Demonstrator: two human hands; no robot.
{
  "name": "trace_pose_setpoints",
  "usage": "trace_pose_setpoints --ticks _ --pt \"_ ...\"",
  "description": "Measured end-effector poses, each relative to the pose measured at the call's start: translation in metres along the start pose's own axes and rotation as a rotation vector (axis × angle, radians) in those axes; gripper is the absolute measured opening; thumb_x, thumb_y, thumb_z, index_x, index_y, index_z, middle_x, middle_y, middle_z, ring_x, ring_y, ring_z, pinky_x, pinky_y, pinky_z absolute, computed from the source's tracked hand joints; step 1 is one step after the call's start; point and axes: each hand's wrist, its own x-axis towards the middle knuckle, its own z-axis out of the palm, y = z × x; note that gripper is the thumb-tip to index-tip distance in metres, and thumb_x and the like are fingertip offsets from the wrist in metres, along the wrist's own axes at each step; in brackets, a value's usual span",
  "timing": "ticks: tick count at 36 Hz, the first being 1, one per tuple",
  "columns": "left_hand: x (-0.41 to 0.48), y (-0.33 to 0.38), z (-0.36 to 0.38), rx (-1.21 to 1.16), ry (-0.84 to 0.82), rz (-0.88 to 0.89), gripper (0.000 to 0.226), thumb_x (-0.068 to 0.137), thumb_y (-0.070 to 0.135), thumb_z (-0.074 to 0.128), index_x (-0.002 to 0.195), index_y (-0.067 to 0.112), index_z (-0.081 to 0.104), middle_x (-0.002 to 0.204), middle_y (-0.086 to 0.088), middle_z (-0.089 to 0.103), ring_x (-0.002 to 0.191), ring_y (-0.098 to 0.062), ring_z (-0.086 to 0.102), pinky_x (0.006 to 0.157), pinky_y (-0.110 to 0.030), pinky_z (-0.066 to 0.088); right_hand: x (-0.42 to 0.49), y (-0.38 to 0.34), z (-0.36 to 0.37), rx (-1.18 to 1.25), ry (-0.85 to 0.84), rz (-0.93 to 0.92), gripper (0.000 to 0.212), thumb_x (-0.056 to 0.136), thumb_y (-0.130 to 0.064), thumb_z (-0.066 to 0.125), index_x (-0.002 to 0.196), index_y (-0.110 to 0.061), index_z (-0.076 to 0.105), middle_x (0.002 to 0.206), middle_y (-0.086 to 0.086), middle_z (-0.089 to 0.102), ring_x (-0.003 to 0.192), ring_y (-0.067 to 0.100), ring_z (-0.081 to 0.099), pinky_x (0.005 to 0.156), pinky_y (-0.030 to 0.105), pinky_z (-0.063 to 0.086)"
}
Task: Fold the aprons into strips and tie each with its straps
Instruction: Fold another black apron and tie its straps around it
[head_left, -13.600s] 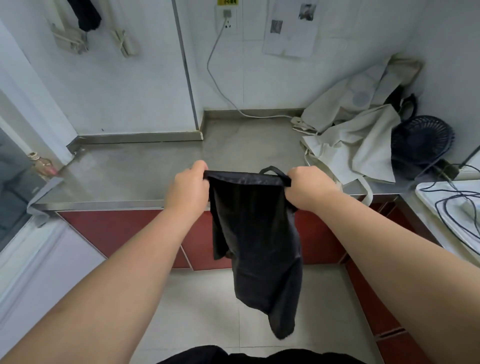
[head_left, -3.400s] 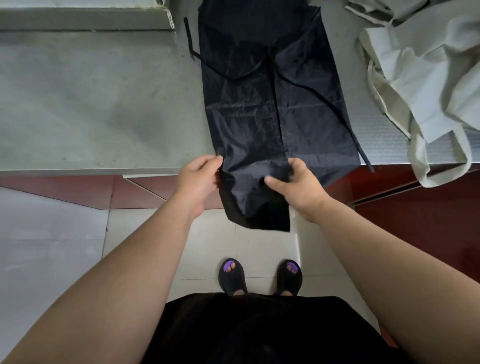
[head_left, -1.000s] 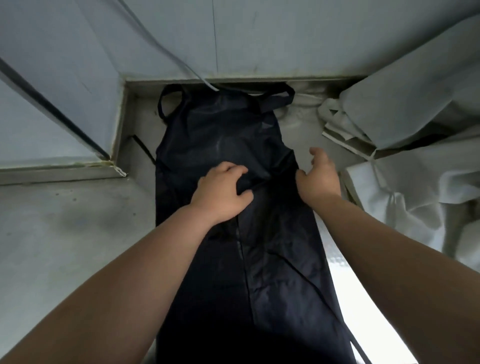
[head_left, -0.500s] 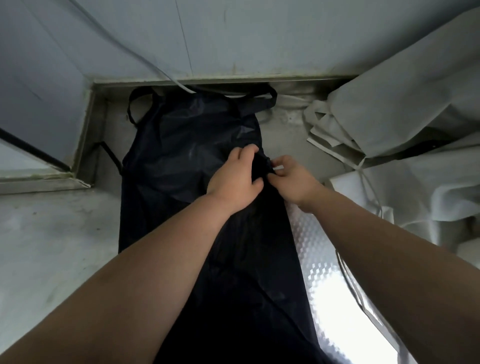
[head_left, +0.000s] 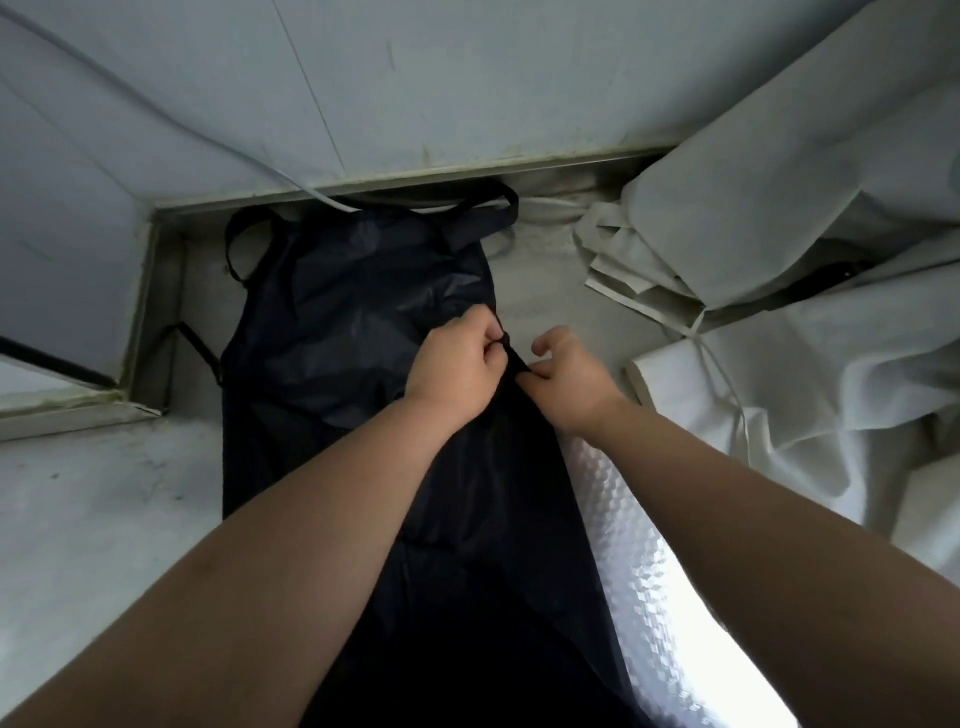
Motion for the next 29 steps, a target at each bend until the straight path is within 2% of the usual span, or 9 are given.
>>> trace_pose_setpoints --ticks 2,4,7,13,19,21,24,27,29 --pt "-0.003 -0.002 0.001 -0.236 -0.023 -0.198 0.014 0.095 0.017 0.052 0.108 0.016 0.058 0.100 0.004 0.060 0.092 -0.010 0.056 0.077 -0.021 0.043 0.003 -0.005 -0.002 0.050 -0.050 0.040 0.024 0.087 -0.010 0.057 0.104 -0.020 0.044 0.091 0.006 0.063 0.081 0.020 0.058 0.072 0.030 0.047" --pt "-0.004 -0.006 0.001 -0.447 -0.060 -0.321 0.010 0.095 0.017 0.053 0.103 0.022 0.057 0.105 0.006 0.058 0.098 -0.009 0.055 0.079 -0.016 0.039 0.007 -0.013 -0.006 0.296 -0.082 0.129 0.015 0.086 -0.006 0.053 0.090 -0.020 0.048 0.079 0.006 0.054 0.066 0.019 0.053 0.055 0.028 0.042" --pt "-0.004 -0.009 -0.003 -0.600 -0.087 -0.331 0.012 0.094 0.016 0.055 0.100 0.026 0.059 0.104 0.006 0.061 0.099 -0.008 0.057 0.078 -0.013 0.042 0.020 -0.027 -0.011 0.686 -0.103 0.281 0.020 0.091 -0.012 0.041 0.072 -0.017 0.039 0.066 0.006 0.036 0.048 0.016 0.030 0.048 0.025 0.027" --pt "-0.003 -0.012 -0.008 -0.665 -0.113 -0.284 0.014 0.092 0.015 0.059 0.103 0.022 0.064 0.103 0.006 0.065 0.097 -0.006 0.060 0.087 -0.016 0.046 0.037 -0.039 -0.005 0.531 -0.224 0.371 0.021 0.096 -0.028 0.050 0.082 -0.014 0.056 0.061 -0.001 0.043 0.045 0.009 0.033 0.031 0.018 0.020" --pt "-0.002 -0.013 -0.010 -0.583 -0.115 -0.248 0.009 0.092 0.020 0.061 0.098 0.026 0.063 0.094 0.013 0.063 0.090 0.000 0.059 0.078 -0.008 0.045 0.041 -0.043 -0.010 0.437 -0.136 0.323 0.023 0.094 -0.017 0.055 0.072 -0.011 0.050 0.060 0.003 0.041 0.045 0.010 0.034 0.032 0.017 0.024" --pt "-0.003 -0.014 -0.010 -0.529 -0.133 -0.250 0.008 0.092 0.024 0.060 0.098 0.022 0.065 0.096 0.009 0.065 0.093 -0.004 0.060 0.082 -0.014 0.046 0.044 -0.047 -0.015 0.185 -0.066 0.216 0.027 0.093 -0.011 0.053 0.066 -0.010 0.048 0.059 0.006 0.045 0.042 0.012 0.041 0.036 0.019 0.032" --pt "-0.004 -0.018 -0.011 -0.372 -0.178 -0.258 0.018 0.093 0.034 0.057 0.086 0.020 0.065 0.087 0.002 0.067 0.083 -0.011 0.062 0.078 -0.027 0.050 0.047 -0.059 -0.021 -0.280 0.050 0.071 0.026 0.091 -0.014 0.053 0.065 -0.011 0.052 0.060 0.005 0.053 0.056 0.019 0.054 0.054 0.028 0.048" --pt "-0.005 -0.023 -0.013 -0.226 -0.185 -0.271 0.028 0.093 0.042 0.053 0.077 0.021 0.061 0.078 -0.001 0.064 0.075 -0.015 0.060 0.071 -0.031 0.049 0.050 -0.064 -0.020 -0.328 0.109 0.040 0.024 0.090 -0.015 0.052 0.067 -0.010 0.056 0.061 0.006 0.055 0.067 0.022 0.059 0.068 0.031 0.052" --pt "-0.006 -0.025 -0.014 -0.174 -0.217 -0.270 0.021 0.094 0.039 0.053 0.084 0.023 0.061 0.079 0.005 0.061 0.076 -0.012 0.057 0.067 -0.026 0.046 0.049 -0.063 -0.017 -0.134 0.131 0.105 0.023 0.090 -0.014 0.055 0.067 -0.015 0.054 0.064 0.003 0.053 0.060 0.017 0.056 0.062 0.029 0.053"
